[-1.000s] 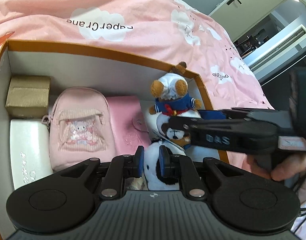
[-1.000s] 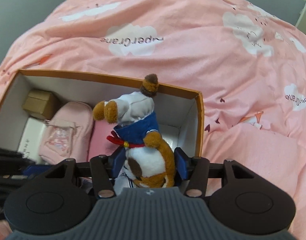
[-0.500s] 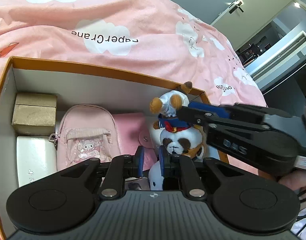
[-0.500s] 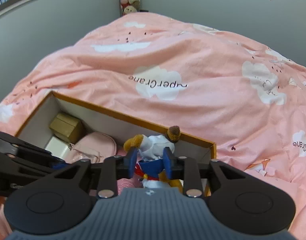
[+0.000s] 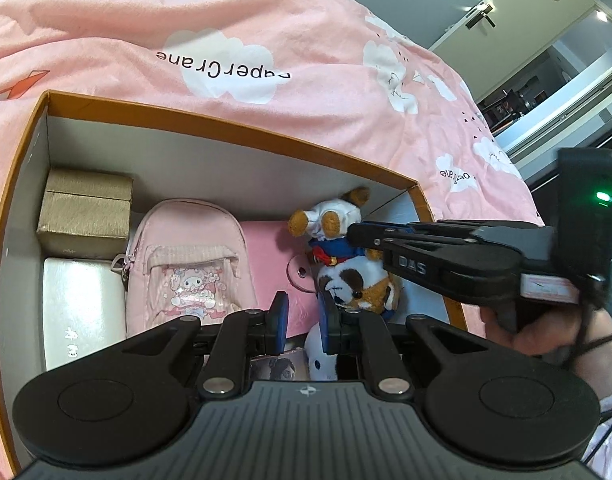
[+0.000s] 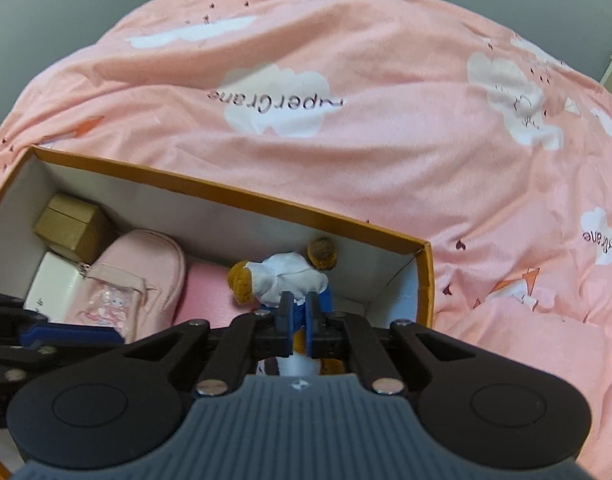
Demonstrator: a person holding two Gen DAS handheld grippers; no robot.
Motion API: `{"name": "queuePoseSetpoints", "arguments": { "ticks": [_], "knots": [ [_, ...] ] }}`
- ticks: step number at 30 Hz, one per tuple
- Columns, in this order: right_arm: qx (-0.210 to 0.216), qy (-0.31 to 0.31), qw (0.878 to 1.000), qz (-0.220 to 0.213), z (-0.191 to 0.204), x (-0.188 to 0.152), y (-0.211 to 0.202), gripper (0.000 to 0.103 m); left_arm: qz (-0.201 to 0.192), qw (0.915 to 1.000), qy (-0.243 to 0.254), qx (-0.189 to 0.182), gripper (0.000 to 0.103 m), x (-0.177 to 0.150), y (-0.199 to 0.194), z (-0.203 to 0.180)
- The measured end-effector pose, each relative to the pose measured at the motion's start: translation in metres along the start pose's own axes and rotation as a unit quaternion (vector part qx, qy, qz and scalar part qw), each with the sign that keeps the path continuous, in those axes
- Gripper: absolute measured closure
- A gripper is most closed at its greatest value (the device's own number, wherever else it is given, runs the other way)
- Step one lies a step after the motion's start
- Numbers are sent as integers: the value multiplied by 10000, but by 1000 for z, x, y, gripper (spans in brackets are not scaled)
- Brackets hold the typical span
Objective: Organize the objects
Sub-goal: 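Lower and release the white plush with the left tool while the right tool releases the dog plush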
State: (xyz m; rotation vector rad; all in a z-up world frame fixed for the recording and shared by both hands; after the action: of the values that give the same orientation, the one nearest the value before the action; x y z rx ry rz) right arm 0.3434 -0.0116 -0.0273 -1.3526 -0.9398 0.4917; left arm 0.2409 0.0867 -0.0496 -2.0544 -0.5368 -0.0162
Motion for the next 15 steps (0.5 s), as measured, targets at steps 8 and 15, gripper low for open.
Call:
{"name": "queuePoseSetpoints", "arguments": {
  "ticks": [8, 15],
  "knots": [
    [-186, 42, 9998, -44, -6, -4, 10, 98, -66, 10000, 66, 13, 87, -14, -5, -8],
    [-80, 54, 9990, -430, -3, -25, -27, 92, -306, 9992, 248, 34, 86, -34, -15, -26]
  ]
}}
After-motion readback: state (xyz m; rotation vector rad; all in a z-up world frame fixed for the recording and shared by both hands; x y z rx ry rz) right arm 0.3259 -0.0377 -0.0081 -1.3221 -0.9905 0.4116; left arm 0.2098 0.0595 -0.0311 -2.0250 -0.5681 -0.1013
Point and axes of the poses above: each gripper's, at about its wrist camera, not at the fingertips, and y roughly the way its jaws point, z to its left, x to its top, the point moved 1 cm from there along y, roughly the way its jaws point, and after that the axes turned 14 degrees about z, right-handed, at the moved point
